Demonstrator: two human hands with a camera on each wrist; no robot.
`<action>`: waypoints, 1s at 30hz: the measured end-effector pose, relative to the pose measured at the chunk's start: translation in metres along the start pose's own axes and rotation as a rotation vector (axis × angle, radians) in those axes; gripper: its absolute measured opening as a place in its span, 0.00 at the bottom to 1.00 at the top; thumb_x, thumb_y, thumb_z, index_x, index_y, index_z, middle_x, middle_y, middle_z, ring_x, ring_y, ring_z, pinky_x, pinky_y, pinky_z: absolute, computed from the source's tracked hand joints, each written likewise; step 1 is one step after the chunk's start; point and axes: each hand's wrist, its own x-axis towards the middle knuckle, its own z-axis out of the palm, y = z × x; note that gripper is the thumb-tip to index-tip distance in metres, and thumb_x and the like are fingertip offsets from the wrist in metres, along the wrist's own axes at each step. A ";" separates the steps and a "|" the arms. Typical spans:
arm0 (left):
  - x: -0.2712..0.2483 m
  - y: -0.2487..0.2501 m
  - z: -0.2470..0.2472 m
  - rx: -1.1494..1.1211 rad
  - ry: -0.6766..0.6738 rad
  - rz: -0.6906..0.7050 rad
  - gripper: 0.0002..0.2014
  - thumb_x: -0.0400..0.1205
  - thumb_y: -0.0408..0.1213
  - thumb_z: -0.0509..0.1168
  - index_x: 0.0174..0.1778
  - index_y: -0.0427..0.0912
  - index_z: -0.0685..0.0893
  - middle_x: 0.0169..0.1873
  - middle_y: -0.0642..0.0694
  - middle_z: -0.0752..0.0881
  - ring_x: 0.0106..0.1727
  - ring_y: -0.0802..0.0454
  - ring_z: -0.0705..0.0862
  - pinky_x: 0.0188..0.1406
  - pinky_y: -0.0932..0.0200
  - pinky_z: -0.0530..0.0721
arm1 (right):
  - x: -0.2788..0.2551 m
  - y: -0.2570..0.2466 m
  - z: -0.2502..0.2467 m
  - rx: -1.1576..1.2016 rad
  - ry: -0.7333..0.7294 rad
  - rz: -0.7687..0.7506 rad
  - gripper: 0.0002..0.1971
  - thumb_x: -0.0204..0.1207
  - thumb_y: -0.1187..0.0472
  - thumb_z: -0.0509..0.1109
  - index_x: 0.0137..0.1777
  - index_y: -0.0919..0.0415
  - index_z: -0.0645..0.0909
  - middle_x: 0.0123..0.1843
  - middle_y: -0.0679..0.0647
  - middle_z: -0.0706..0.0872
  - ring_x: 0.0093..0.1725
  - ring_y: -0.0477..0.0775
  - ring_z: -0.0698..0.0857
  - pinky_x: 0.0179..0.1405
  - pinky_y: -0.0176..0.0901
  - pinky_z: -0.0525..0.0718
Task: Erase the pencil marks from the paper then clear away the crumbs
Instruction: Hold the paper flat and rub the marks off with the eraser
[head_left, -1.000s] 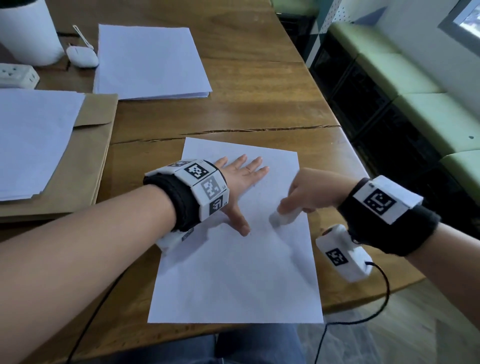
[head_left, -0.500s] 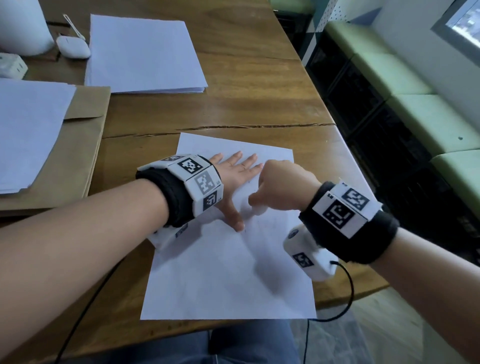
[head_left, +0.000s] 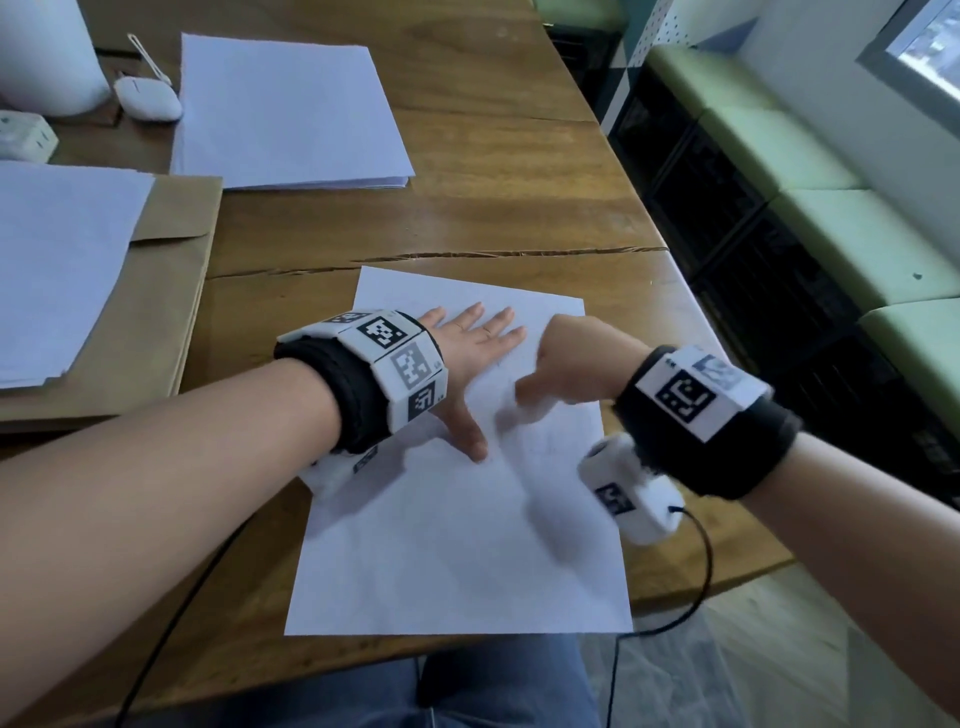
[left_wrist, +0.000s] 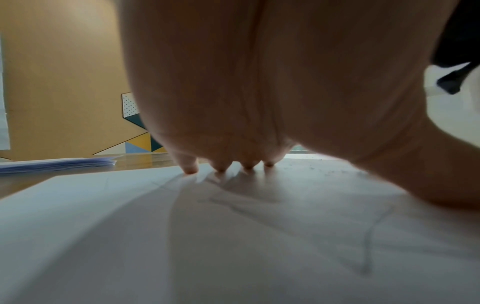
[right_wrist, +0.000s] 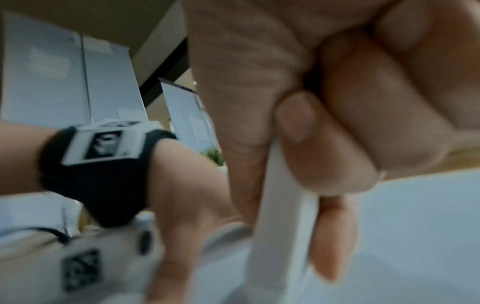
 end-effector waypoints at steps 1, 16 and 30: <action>0.000 -0.001 0.000 -0.005 -0.001 0.000 0.64 0.64 0.64 0.73 0.81 0.48 0.33 0.81 0.49 0.31 0.83 0.46 0.33 0.80 0.42 0.39 | 0.001 0.007 -0.004 -0.016 -0.004 0.049 0.18 0.68 0.54 0.72 0.25 0.62 0.69 0.26 0.52 0.75 0.32 0.56 0.77 0.27 0.40 0.70; 0.000 -0.001 0.001 -0.022 0.018 -0.006 0.65 0.63 0.63 0.74 0.81 0.49 0.32 0.81 0.50 0.32 0.83 0.46 0.34 0.80 0.42 0.39 | 0.005 0.021 -0.005 0.036 0.077 -0.068 0.10 0.67 0.54 0.73 0.35 0.60 0.82 0.30 0.51 0.79 0.36 0.53 0.79 0.27 0.39 0.72; 0.003 -0.003 0.001 -0.021 0.004 -0.004 0.67 0.63 0.64 0.74 0.80 0.50 0.30 0.81 0.50 0.31 0.82 0.47 0.33 0.80 0.43 0.38 | 0.008 0.043 0.003 0.049 0.154 -0.315 0.13 0.74 0.49 0.70 0.59 0.43 0.85 0.52 0.45 0.87 0.58 0.52 0.82 0.60 0.47 0.80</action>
